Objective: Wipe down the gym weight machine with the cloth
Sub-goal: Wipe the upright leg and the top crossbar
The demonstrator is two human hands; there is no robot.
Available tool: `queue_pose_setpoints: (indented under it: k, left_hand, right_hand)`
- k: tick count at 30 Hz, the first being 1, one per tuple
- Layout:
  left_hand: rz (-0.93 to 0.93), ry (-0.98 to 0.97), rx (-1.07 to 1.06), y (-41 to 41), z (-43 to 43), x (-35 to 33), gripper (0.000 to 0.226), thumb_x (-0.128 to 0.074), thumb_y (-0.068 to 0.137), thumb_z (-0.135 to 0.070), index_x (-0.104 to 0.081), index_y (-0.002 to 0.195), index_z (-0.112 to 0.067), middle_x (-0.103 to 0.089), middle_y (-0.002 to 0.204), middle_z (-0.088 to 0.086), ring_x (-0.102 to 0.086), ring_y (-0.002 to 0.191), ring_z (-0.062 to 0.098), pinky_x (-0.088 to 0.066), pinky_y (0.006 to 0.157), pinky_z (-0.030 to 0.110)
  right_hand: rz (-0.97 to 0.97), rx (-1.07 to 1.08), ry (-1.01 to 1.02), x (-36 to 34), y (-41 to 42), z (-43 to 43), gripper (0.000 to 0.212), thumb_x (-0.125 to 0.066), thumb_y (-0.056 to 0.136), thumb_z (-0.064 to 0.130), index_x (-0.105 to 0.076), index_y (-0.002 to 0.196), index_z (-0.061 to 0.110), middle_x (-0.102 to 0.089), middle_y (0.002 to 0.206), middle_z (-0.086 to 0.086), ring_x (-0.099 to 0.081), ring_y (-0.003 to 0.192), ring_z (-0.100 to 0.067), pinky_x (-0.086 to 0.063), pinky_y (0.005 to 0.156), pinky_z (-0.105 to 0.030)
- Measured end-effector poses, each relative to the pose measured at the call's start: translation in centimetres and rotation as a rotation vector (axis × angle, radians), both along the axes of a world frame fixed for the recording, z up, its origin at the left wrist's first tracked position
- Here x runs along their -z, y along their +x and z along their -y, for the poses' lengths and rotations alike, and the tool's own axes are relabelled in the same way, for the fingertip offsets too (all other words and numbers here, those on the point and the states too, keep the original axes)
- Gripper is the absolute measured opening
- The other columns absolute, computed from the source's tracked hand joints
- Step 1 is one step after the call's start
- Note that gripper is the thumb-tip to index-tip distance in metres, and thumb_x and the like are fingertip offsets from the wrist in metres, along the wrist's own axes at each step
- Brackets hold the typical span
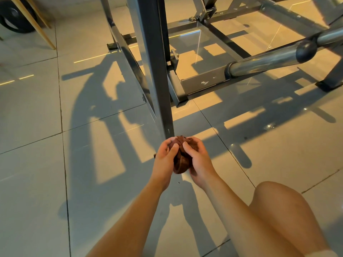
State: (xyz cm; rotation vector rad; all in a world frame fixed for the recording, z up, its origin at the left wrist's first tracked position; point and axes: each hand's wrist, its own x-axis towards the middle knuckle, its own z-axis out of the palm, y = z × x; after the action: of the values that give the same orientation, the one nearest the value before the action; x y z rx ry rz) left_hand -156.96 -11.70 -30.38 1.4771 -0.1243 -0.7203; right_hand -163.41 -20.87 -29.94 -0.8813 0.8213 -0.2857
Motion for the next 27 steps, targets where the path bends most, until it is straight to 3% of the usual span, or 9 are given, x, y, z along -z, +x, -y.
queue_pose_setpoints:
  k: [3,6,9,11,16,19,21,23,27]
  left_hand:
    - [0.204,0.156,-0.051,0.5,0.0,-0.2,0.022,-0.048,0.106,-0.028,-0.062,0.122,-0.034,-0.066,0.121,-0.005,-0.064,0.109,0.01,-0.058,0.09,0.027]
    - [0.225,0.233,-0.139,1.6,-0.3,-0.2,0.037,-0.04,0.109,-0.031,-0.048,0.145,-0.034,-0.053,0.131,-0.018,-0.052,0.107,-0.009,-0.039,0.089,0.008]
    - [0.133,0.225,-0.072,3.0,-0.1,0.8,0.042,-0.035,0.11,-0.038,-0.041,0.151,-0.038,-0.052,0.145,-0.015,-0.049,0.129,0.002,-0.039,0.112,0.028]
    - [0.1,0.199,-0.057,3.6,0.1,1.5,0.039,-0.034,0.109,-0.04,-0.05,0.144,-0.041,-0.061,0.137,-0.016,-0.054,0.129,0.005,-0.044,0.112,0.038]
    - [0.086,0.146,-0.083,3.4,0.3,3.1,0.037,-0.035,0.11,-0.038,-0.055,0.141,-0.042,-0.065,0.129,-0.017,-0.059,0.122,0.003,-0.048,0.103,0.028]
    - [0.055,0.186,-0.095,3.1,0.4,3.2,0.037,-0.037,0.109,-0.04,-0.048,0.143,-0.047,-0.065,0.128,-0.017,-0.06,0.119,0.003,-0.05,0.092,0.019]
    - [0.061,0.206,-0.105,3.1,0.3,3.3,0.037,-0.04,0.109,-0.039,-0.05,0.144,-0.044,-0.065,0.124,-0.017,-0.061,0.118,0.004,-0.052,0.095,0.023]
    - [0.071,0.225,-0.123,3.1,0.3,3.4,0.034,-0.041,0.108,-0.038,-0.054,0.14,-0.041,-0.066,0.123,-0.016,-0.061,0.12,0.008,-0.051,0.103,0.032]
    - [0.095,0.237,-0.128,3.6,0.4,3.2,0.029,-0.039,0.109,-0.033,-0.062,0.121,-0.046,-0.071,0.112,-0.021,-0.065,0.111,0.002,-0.05,0.087,0.021]
  right_hand:
    - [-0.082,0.094,-0.291,0.4,1.0,-0.2,0.017,-0.068,0.097,0.021,-0.069,0.109,0.032,-0.071,0.112,-0.002,-0.069,0.108,-0.026,-0.062,0.087,-0.044]
    - [-0.054,0.212,-0.472,-0.2,2.4,0.3,0.018,-0.066,0.097,0.025,-0.065,0.106,0.041,-0.064,0.112,0.018,-0.063,0.108,-0.012,-0.06,0.09,-0.037]
    - [0.052,0.114,-0.658,-0.5,4.6,0.8,0.021,-0.069,0.095,0.021,-0.065,0.104,0.039,-0.059,0.122,0.008,-0.062,0.11,-0.005,-0.055,0.095,-0.024]
    - [0.058,0.013,-0.752,-0.1,6.2,0.3,0.022,-0.072,0.093,0.012,-0.065,0.104,0.03,-0.057,0.124,0.0,-0.061,0.11,-0.003,-0.05,0.093,-0.012]
    - [-0.007,0.05,-0.73,4.6,7.0,-0.6,0.028,-0.072,0.087,-0.001,-0.068,0.096,0.025,-0.062,0.116,-0.004,-0.067,0.103,-0.013,-0.056,0.091,-0.025]
    - [-0.104,-0.016,-0.574,7.5,6.1,-0.9,0.026,-0.07,0.088,0.001,-0.07,0.092,0.027,-0.07,0.102,-0.007,-0.069,0.082,-0.016,-0.058,0.077,-0.034]
    - [-0.132,-0.051,-0.535,7.5,5.9,-0.5,0.025,-0.07,0.09,0.004,-0.069,0.091,0.028,-0.072,0.098,-0.006,-0.069,0.079,-0.012,-0.055,0.071,-0.025]
    - [-0.129,-0.066,-0.576,6.1,5.7,0.4,0.024,-0.071,0.092,0.009,-0.067,0.094,0.033,-0.071,0.106,0.001,-0.07,0.092,-0.008,-0.054,0.074,-0.016]
    - [0.038,0.028,-0.643,2.4,6.9,0.4,0.018,-0.069,0.095,0.015,-0.066,0.108,0.027,-0.067,0.113,0.008,-0.066,0.102,-0.001,-0.055,0.079,-0.015]
